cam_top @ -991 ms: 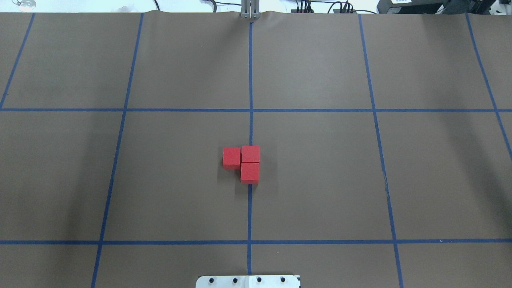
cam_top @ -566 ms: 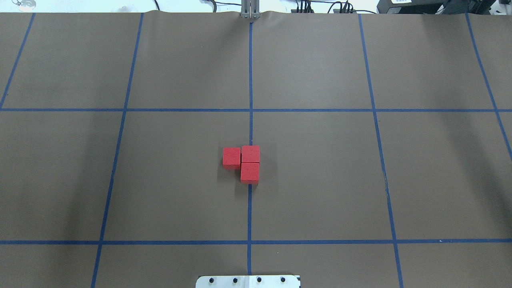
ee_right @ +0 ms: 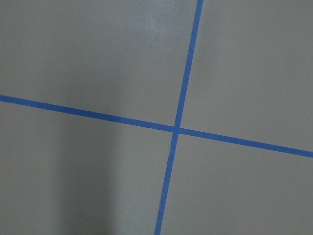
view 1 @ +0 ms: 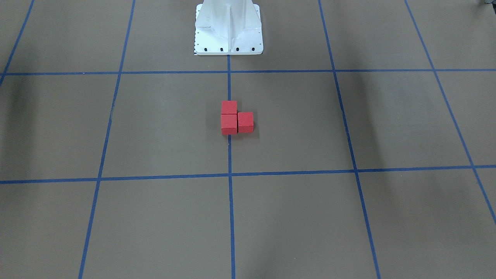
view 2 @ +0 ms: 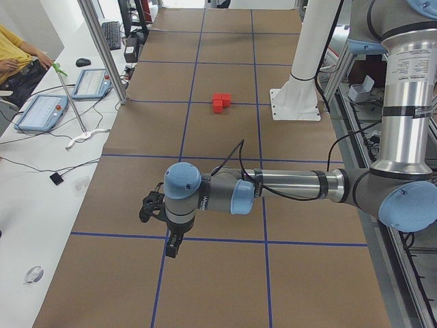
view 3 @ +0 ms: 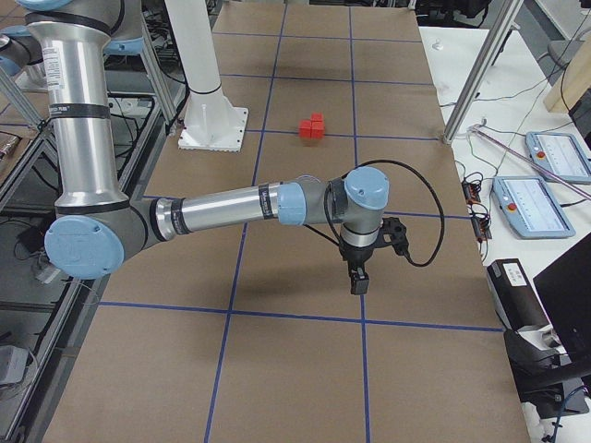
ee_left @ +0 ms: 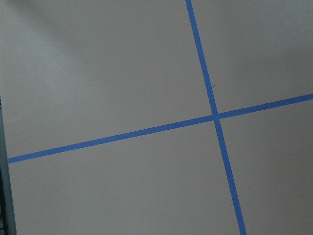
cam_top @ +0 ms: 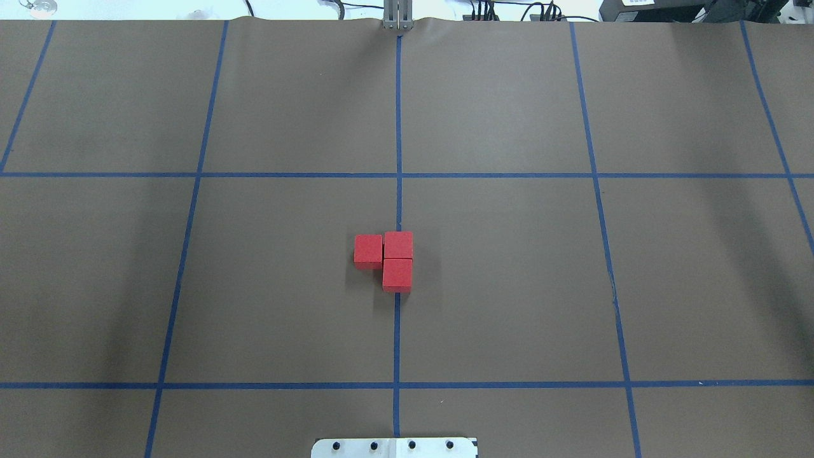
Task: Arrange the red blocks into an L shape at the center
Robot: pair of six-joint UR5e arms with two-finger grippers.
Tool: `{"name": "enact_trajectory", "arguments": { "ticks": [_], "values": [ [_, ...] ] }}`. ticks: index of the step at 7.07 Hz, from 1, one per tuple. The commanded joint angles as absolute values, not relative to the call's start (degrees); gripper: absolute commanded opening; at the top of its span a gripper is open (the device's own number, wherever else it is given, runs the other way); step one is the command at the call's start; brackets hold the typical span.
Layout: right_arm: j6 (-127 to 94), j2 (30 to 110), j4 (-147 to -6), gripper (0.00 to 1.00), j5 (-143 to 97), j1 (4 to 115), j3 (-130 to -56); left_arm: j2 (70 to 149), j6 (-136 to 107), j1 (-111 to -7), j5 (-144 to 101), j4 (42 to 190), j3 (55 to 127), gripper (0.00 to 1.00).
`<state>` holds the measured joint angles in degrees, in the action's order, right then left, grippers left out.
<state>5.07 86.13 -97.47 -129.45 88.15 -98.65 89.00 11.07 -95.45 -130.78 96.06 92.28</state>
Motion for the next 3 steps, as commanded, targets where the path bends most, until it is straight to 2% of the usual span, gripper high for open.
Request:
{"name": "enact_trajectory", "arguments": {
  "ticks": [1, 3],
  "values": [
    [5.01, 86.13, -97.47, 1.00, -129.46, 88.15, -98.61, 89.03, 11.07, -95.45, -130.87, 96.06, 92.37, 1.00],
    [5.01, 86.22, -97.47, 0.99, -129.46, 88.15, -98.44, 88.95, 11.07, -95.19, -131.22, 97.38, 92.29, 1.00]
  ]
}}
